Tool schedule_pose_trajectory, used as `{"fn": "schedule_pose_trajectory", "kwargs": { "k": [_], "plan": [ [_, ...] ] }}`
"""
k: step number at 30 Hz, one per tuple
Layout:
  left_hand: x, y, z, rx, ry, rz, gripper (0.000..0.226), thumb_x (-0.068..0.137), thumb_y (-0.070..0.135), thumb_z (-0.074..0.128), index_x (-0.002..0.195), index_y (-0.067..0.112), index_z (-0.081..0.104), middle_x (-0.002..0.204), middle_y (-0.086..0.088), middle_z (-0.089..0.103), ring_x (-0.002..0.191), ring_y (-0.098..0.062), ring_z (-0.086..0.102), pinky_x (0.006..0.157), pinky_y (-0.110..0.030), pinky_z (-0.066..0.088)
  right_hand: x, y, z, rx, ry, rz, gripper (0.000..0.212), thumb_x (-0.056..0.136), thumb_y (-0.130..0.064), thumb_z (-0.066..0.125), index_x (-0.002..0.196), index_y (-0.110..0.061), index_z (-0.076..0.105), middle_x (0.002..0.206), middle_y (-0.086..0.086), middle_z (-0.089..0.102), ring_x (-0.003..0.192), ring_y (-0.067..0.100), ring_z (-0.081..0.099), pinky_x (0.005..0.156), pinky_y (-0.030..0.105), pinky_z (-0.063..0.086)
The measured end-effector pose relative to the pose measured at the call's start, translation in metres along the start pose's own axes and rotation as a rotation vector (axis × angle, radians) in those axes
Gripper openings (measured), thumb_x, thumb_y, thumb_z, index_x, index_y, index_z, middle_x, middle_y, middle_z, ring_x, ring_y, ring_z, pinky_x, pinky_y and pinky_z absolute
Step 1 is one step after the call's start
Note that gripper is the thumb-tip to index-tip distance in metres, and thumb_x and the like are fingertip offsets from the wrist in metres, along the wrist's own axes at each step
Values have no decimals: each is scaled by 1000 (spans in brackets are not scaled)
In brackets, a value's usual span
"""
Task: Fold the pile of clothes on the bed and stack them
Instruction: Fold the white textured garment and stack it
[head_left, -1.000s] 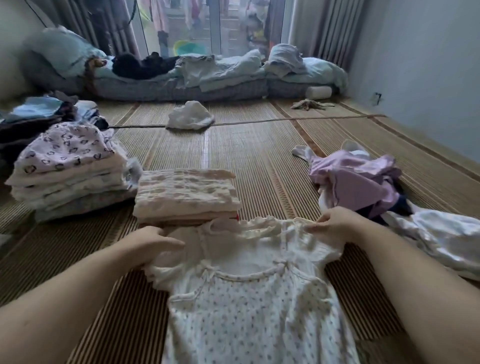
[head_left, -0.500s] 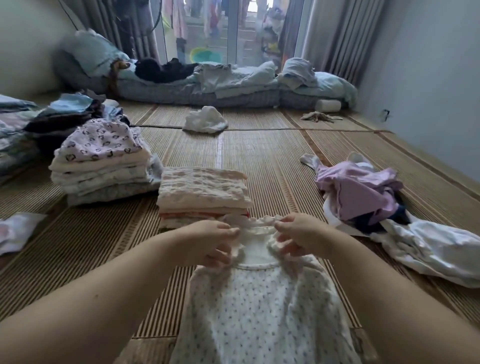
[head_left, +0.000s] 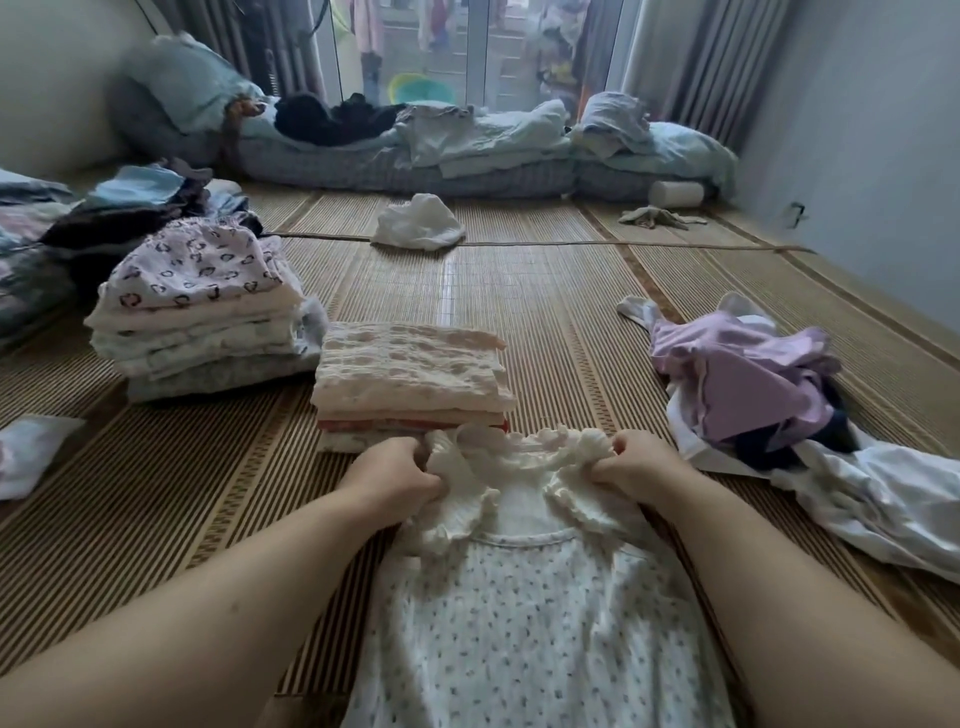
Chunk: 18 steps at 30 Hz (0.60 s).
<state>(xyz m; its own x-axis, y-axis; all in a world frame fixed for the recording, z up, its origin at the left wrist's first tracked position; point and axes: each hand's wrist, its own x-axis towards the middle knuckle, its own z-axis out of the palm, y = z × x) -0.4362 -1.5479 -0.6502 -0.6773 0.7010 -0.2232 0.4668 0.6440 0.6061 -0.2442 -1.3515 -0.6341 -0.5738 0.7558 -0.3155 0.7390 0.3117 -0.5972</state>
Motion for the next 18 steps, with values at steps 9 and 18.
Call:
{"fn": "schedule_pose_trajectory", "kwargs": {
  "k": [9,18],
  "plan": [
    [12,41,-60,-753,-262,63,33,78,-5,68,106,11,63,69,-3,70,51,-10,61,43,-22,48,-22,-22,-79,401,1,-164,10,84,-5,67,93,-5,64,56,1,54,38,4,43,33,17,29],
    [10,58,-61,-355,190,391,8,78,6,68,76,14,68,69,0,67,59,-10,60,53,-26,47,-14,-14,-64,403,300,-304,13,83,-9,67,95,-7,64,90,18,68,78,26,64,64,33,52]
  ]
}}
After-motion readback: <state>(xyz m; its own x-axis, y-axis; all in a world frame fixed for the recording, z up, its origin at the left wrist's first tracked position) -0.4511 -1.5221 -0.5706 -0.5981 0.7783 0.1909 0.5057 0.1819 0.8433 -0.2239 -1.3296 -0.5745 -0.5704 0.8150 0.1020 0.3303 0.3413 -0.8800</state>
